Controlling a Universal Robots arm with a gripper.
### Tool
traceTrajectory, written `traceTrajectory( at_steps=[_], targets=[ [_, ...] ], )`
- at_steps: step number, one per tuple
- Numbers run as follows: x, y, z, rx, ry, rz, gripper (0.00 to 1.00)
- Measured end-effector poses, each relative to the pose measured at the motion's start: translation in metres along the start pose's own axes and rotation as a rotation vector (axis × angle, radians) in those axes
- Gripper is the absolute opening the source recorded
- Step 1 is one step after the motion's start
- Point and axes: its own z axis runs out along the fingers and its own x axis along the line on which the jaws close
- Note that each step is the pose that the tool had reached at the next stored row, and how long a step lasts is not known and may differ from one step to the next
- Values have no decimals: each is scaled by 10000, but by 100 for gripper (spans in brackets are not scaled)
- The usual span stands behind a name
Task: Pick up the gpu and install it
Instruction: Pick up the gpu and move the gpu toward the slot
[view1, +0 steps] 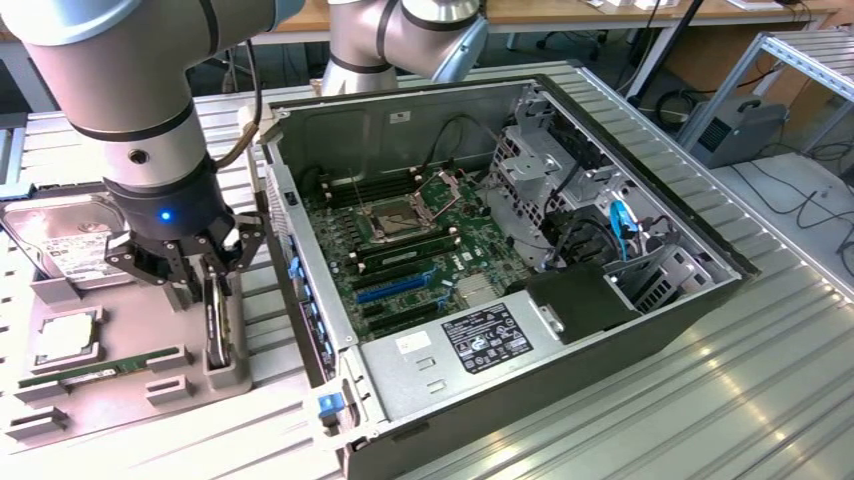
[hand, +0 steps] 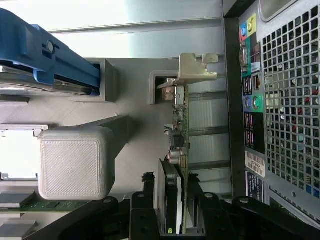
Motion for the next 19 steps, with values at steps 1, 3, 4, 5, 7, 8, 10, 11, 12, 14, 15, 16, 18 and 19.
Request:
traceTrajectory(
  at_steps=[1,3,4,5,7,8,10,11,12,14,15,16,18,19],
  targets=[
    [0,0,0,0,0,0,34],
    [0,0,0,0,0,0,28],
    [0,0,0,0,0,0,27],
    [0,0,0,0,0,0,27],
    [0,0,0,0,0,0,27],
    [0,0,0,0,0,0,27],
    [0,0,0,0,0,0,27],
    [0,0,0,0,0,1,27],
    [0,0,0,-1,-1,0,27],
    [0,0,-5,-1,-1,0,27],
    [0,0,-14,1,1,0,27],
    [0,0,-18,1,0,0,27],
    [-1,-1,-34,1,0,0,27],
    [-1,-1,-40,1,0,0,27]
  ],
)
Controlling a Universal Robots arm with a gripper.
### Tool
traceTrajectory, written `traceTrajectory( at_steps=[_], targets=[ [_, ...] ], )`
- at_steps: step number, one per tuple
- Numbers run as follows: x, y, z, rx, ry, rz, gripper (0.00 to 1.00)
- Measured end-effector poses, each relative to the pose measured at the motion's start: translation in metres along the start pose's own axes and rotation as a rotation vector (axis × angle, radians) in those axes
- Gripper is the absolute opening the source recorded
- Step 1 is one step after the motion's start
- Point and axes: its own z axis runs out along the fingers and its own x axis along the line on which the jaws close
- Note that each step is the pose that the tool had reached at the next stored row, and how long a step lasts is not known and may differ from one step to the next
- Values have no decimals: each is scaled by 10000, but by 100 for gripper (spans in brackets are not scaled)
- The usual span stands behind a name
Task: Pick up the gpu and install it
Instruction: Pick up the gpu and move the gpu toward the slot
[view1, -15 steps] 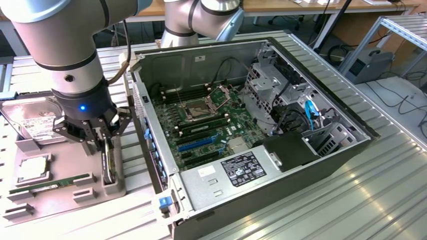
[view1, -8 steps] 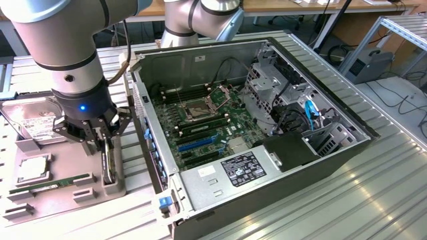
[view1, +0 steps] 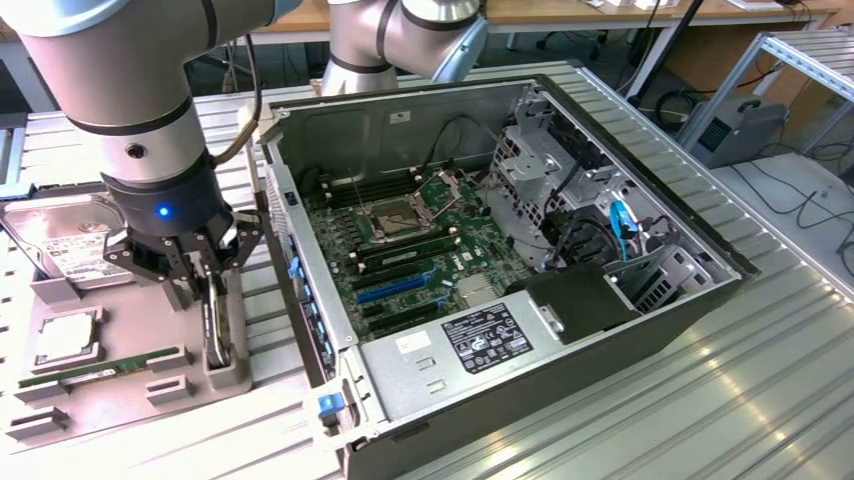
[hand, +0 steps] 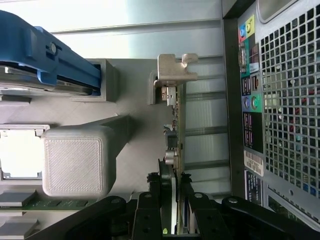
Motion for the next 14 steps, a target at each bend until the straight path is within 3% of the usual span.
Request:
traceTrajectory(
  at_steps=[14],
  targets=[
    [-4,-2,-121,1,0,0,27]
  ],
)
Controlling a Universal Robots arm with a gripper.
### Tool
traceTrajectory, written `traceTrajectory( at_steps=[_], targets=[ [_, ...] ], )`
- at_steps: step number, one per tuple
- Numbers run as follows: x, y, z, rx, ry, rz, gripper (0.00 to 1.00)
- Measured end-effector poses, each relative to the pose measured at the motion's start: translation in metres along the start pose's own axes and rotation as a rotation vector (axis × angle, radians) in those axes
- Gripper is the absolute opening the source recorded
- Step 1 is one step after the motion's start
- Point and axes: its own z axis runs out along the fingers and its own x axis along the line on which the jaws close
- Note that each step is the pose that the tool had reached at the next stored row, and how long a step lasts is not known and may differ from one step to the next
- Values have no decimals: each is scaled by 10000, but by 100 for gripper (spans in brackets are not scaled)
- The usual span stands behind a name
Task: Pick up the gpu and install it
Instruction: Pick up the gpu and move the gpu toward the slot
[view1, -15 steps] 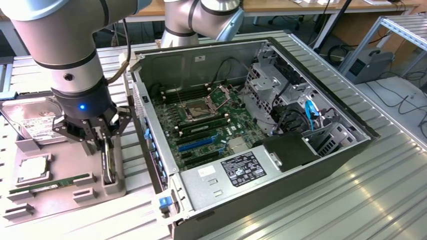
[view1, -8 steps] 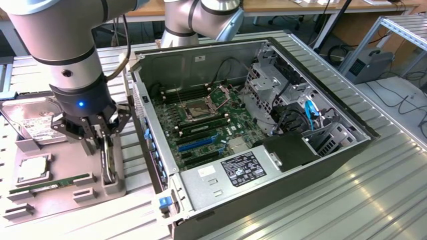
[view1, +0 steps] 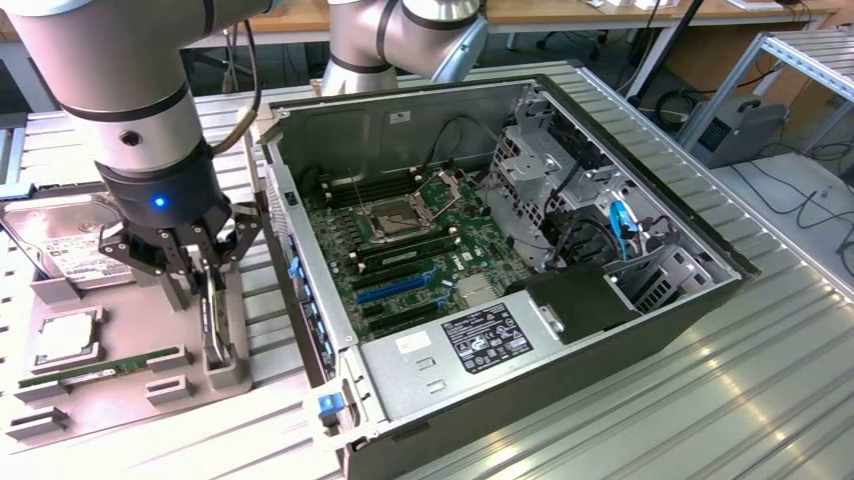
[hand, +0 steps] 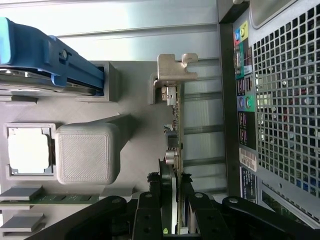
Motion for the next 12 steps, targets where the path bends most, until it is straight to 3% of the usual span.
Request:
traceTrajectory(
  at_steps=[12],
  targets=[
    [-2,-2,-80,0,0,0,27]
  ],
)
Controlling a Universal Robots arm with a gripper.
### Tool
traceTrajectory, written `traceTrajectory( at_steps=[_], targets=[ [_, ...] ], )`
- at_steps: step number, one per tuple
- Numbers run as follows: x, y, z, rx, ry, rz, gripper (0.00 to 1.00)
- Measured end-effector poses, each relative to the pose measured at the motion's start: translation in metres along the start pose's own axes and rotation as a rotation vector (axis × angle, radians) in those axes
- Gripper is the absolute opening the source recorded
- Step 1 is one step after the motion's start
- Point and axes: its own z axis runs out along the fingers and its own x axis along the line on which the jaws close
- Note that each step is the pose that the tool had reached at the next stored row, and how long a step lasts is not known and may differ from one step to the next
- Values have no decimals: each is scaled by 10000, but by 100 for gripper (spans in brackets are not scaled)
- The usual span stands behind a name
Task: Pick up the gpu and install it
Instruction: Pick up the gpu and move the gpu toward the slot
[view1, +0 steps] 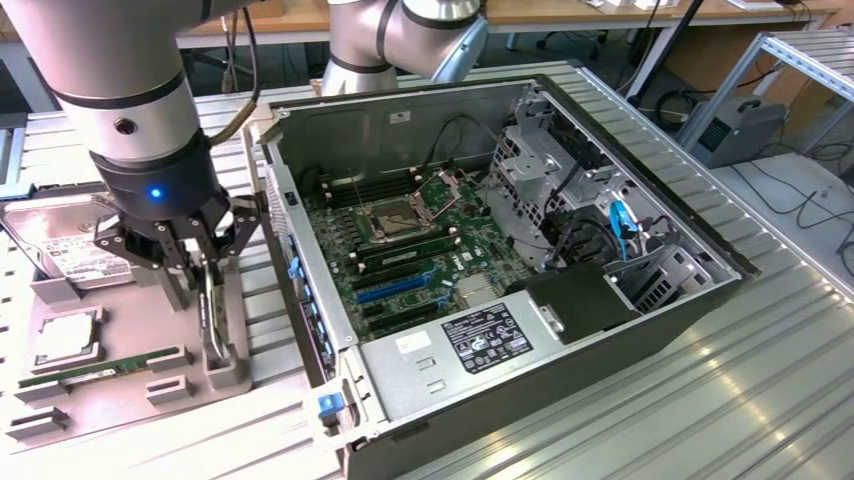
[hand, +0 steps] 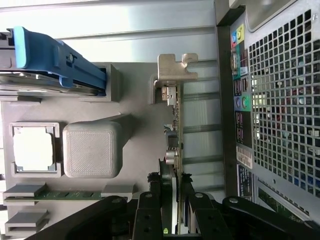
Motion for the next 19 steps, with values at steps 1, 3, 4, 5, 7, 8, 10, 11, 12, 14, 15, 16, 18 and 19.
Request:
traceTrajectory(
  at_steps=[1,3,4,5,7,8,10,11,12,14,15,16,18,19],
  targets=[
    [0,0,-7,0,0,0,27],
    [-1,0,-23,0,0,0,27],
    [-1,0,-32,0,0,0,27],
    [-1,-1,-46,0,0,0,27],
    [-2,-1,-69,-1,0,0,27],
    [-2,-1,-76,0,0,0,27],
    [-3,-2,-91,0,1,0,27],
    [-3,-2,-97,0,0,0,27],
    [-3,-2,-104,0,0,0,27],
    [-4,-2,-119,0,0,0,27],
    [-4,-2,-126,-1,0,0,27],
    [-4,-3,-133,-1,-1,0,27],
    [-5,-3,-150,0,1,0,27],
    [-5,-3,-159,0,0,0,27]
  ],
)
